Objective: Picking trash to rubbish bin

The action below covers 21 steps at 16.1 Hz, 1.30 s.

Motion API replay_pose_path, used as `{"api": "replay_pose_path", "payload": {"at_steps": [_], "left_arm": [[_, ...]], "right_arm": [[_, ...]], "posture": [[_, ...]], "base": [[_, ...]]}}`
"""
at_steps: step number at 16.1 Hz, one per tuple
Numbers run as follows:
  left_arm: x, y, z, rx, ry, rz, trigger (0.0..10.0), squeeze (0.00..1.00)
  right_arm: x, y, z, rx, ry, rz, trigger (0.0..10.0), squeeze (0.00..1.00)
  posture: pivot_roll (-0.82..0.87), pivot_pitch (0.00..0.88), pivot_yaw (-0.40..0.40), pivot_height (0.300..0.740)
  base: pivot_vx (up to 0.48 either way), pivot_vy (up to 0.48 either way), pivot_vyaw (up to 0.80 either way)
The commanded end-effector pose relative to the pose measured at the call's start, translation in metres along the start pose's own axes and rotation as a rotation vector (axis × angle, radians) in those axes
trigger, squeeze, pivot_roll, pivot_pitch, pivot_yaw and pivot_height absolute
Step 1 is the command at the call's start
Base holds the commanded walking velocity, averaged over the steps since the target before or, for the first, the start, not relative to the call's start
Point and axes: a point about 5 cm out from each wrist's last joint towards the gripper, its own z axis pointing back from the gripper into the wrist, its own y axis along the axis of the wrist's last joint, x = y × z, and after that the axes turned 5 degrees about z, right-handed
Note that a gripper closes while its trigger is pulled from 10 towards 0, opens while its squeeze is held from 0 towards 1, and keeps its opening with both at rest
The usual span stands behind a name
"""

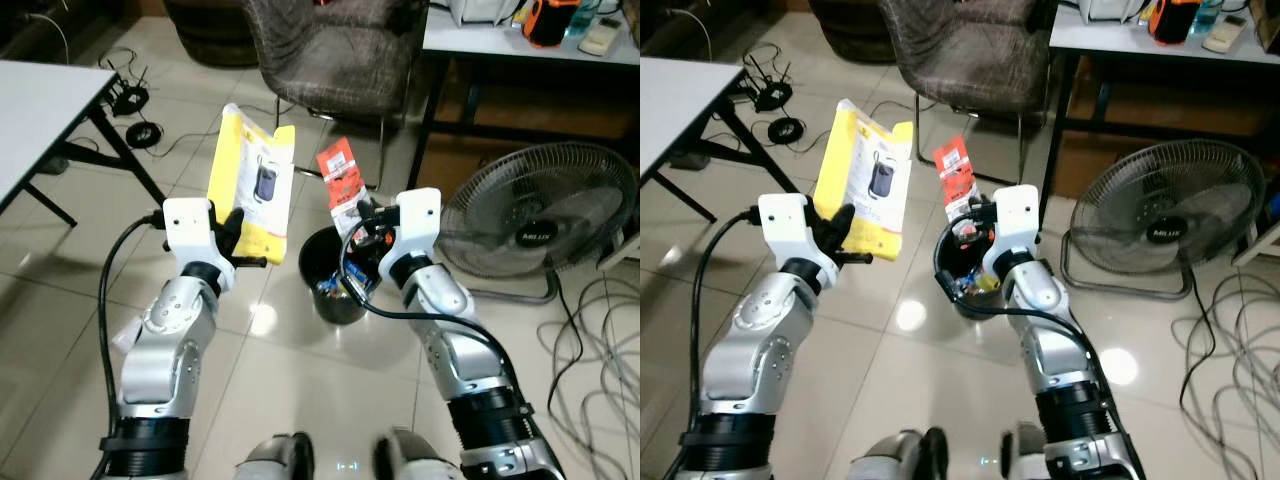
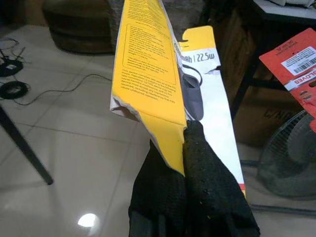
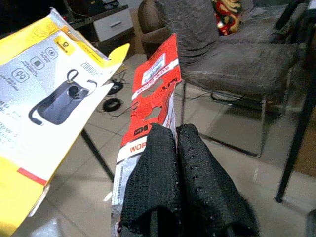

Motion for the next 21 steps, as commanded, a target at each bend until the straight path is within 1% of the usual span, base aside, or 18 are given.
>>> {"api": "replay_pose_path", "payload": {"at_steps": [1,3,5,8,10,12,14,16,17,19,20,21], "left_arm": [[0.005,-0.004,0.0,-0.001,-0.002,0.007,10.0,0.0],[0.006,-0.006,0.001,0.012,0.017,0.027,10.0,0.0],[0.006,-0.01,0.004,0.021,0.049,0.048,10.0,0.0],[0.007,-0.014,0.008,0.027,0.069,0.061,10.0,0.0],[0.002,-0.015,0.009,0.017,0.076,0.044,10.0,0.0],[0.0,-0.012,0.007,0.011,0.055,0.019,10.0,0.0],[-0.001,-0.011,0.004,0.005,0.047,0.001,10.0,0.0],[-0.003,-0.011,0.002,-0.008,0.052,-0.017,10.0,0.0],[-0.004,-0.01,0.001,-0.007,0.052,-0.017,10.0,0.0],[-0.009,-0.008,0.001,0.001,0.066,-0.022,10.0,0.0],[-0.009,-0.008,0.001,0.002,0.069,-0.021,10.0,0.0],[-0.008,-0.006,0.003,0.012,0.067,-0.003,10.0,0.0]], "right_arm": [[0.006,-0.001,0.001,-0.014,0.002,0.017,10.0,0.0],[0.007,0.001,-0.001,-0.022,0.038,0.039,10.0,0.0],[0.006,0.005,-0.004,-0.022,0.067,0.057,10.0,0.0],[0.005,0.006,-0.006,-0.029,0.095,0.068,10.0,0.0],[0.001,0.004,-0.006,-0.027,0.093,0.048,10.0,0.0],[0.0,0.005,-0.004,-0.017,0.065,0.021,10.0,0.0],[0.0,0.002,-0.003,-0.02,0.06,0.023,10.0,0.0],[0.001,-0.001,-0.002,-0.026,0.044,0.016,10.0,0.0],[-0.001,0.0,-0.002,-0.024,0.042,0.01,10.0,0.0],[-0.008,-0.002,-0.003,-0.026,0.064,0.014,10.0,0.0],[-0.008,-0.002,-0.003,-0.027,0.065,0.014,10.0,0.0],[-0.009,0.001,-0.005,-0.016,0.077,0.018,10.0,0.0]], "posture": [[-0.07,0.202,0.04,0.74],[-0.07,0.203,-0.013,0.74],[-0.08,0.208,-0.048,0.74],[-0.08,0.209,-0.067,0.74],[-0.07,0.201,-0.036,0.74],[-0.08,0.204,-0.019,0.74],[-0.07,0.212,0.004,0.74],[-0.07,0.212,0.015,0.74],[-0.07,0.212,0.016,0.74],[-0.06,0.21,0.004,0.74],[-0.06,0.21,0.004,0.74],[-0.06,0.224,0.006,0.74]], "base": [[0.431,0.0,0.0],[0.431,0.0,0.0],[0.426,0.0,0.0],[0.421,0.0,0.0],[0.396,0.0,0.0],[0.369,0.0,0.0],[0.328,0.0,0.0],[0.0,0.0,0.0],[0.0,0.0,0.0],[0.0,0.0,-0.55],[0.0,0.0,-0.58],[0.0,0.0,0.0]]}}
